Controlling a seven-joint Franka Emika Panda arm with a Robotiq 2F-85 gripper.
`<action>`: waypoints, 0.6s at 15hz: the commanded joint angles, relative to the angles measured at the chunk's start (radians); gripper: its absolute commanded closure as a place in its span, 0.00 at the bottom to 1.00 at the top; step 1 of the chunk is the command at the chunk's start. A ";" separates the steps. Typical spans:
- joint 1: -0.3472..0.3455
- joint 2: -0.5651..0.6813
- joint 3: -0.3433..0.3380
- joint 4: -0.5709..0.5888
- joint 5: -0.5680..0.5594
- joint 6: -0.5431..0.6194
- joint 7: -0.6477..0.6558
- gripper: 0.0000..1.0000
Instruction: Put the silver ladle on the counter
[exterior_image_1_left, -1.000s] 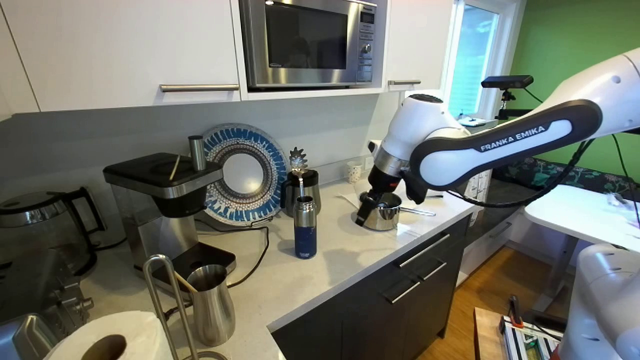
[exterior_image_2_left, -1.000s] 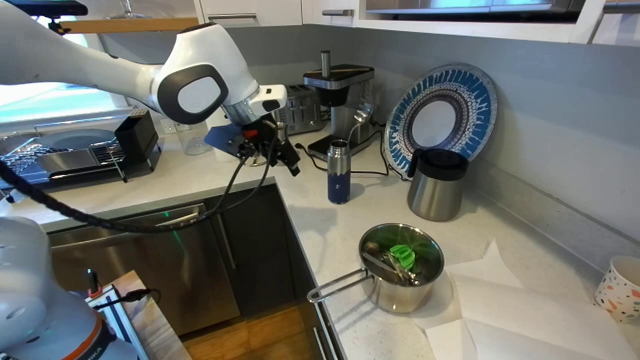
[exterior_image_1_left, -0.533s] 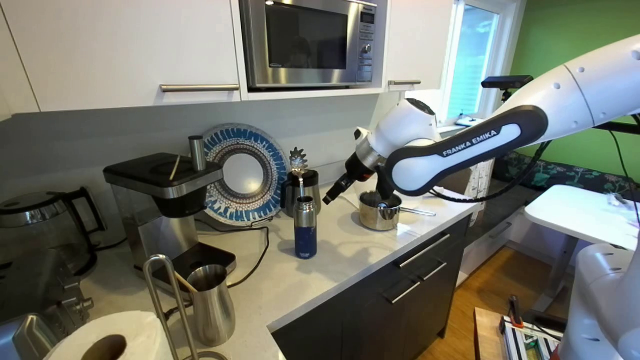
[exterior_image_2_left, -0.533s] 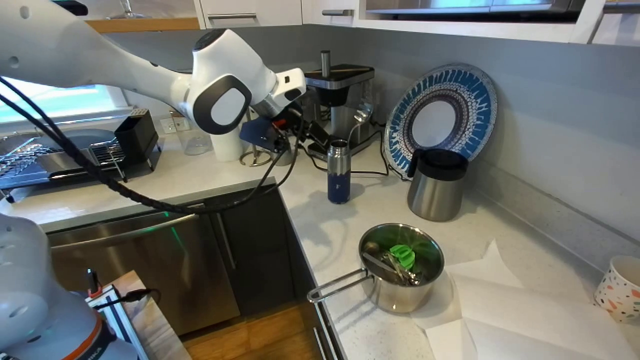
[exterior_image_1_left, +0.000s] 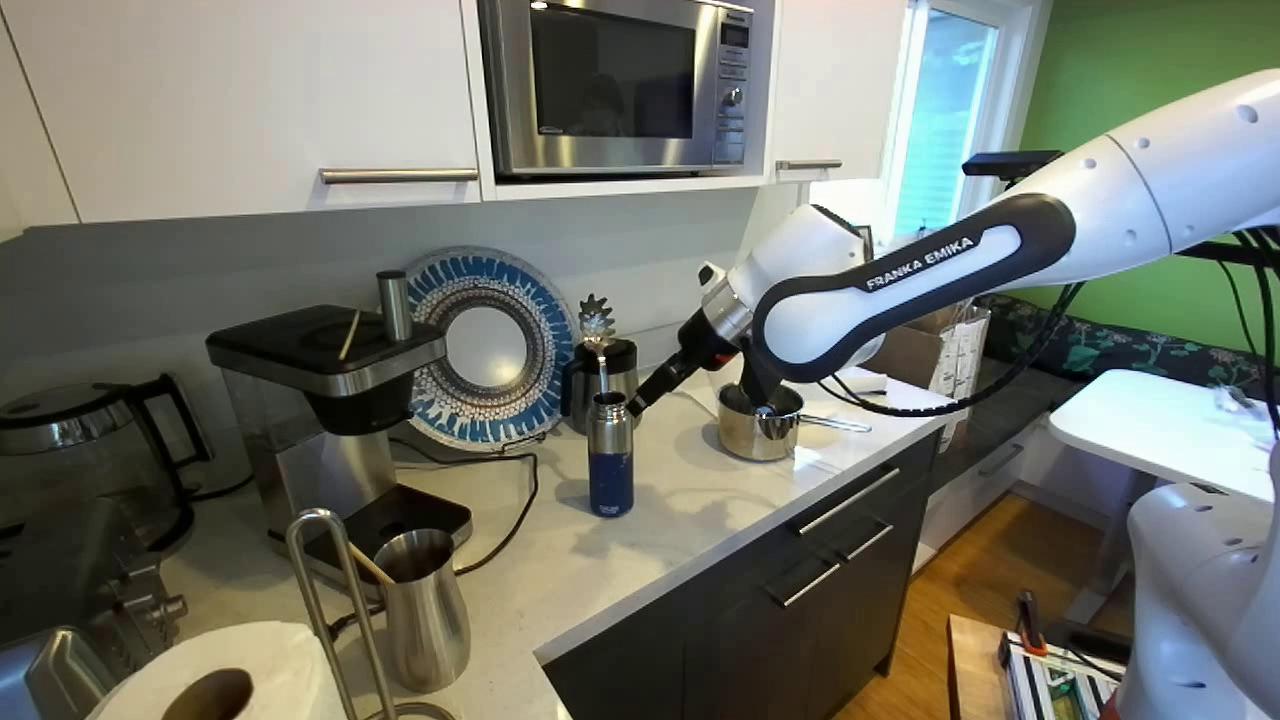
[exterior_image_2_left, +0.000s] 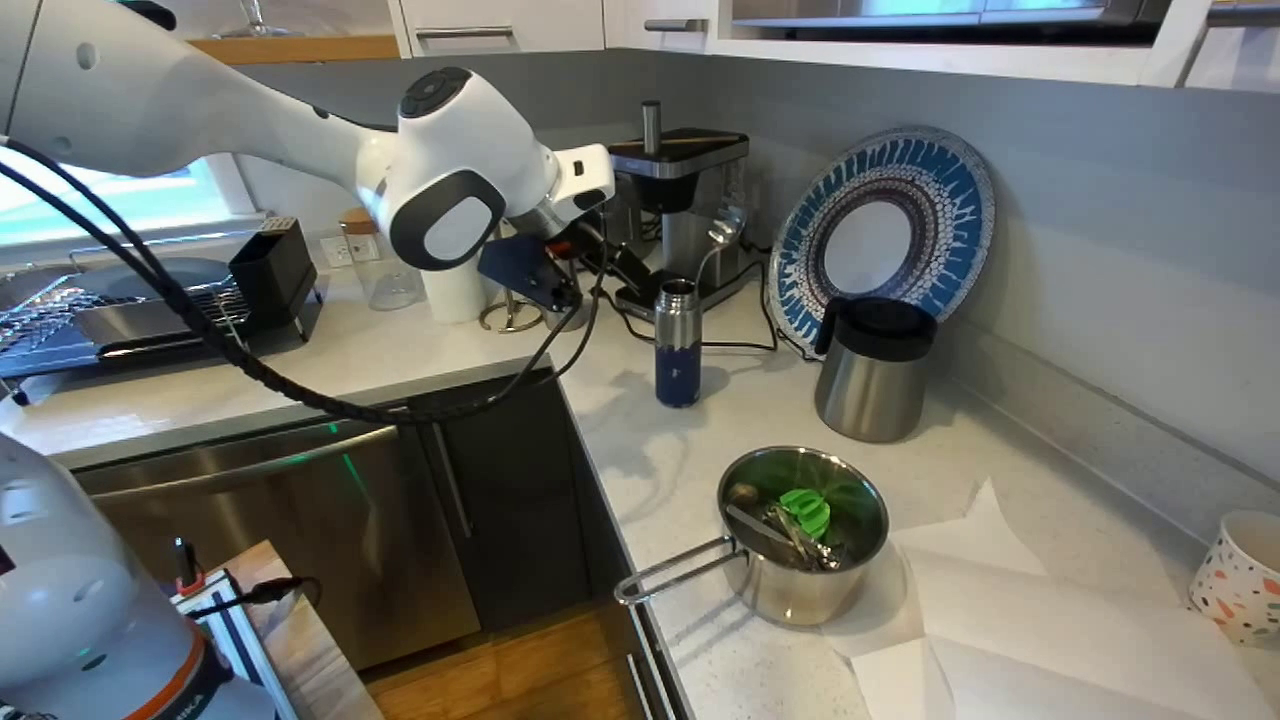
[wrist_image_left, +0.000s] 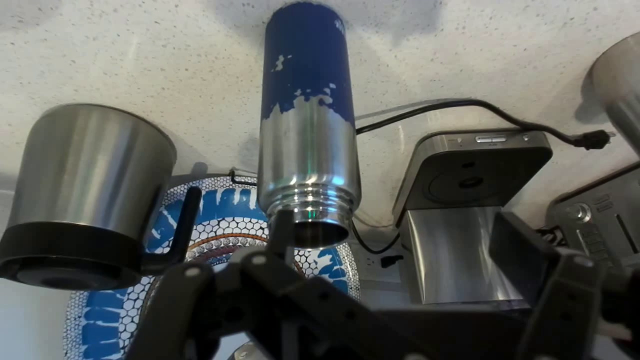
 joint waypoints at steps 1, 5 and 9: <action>0.000 0.000 -0.001 0.000 0.000 0.000 0.000 0.00; -0.153 0.083 0.107 0.039 -0.117 0.130 0.271 0.00; -0.474 0.141 0.284 0.097 -0.452 0.157 0.570 0.00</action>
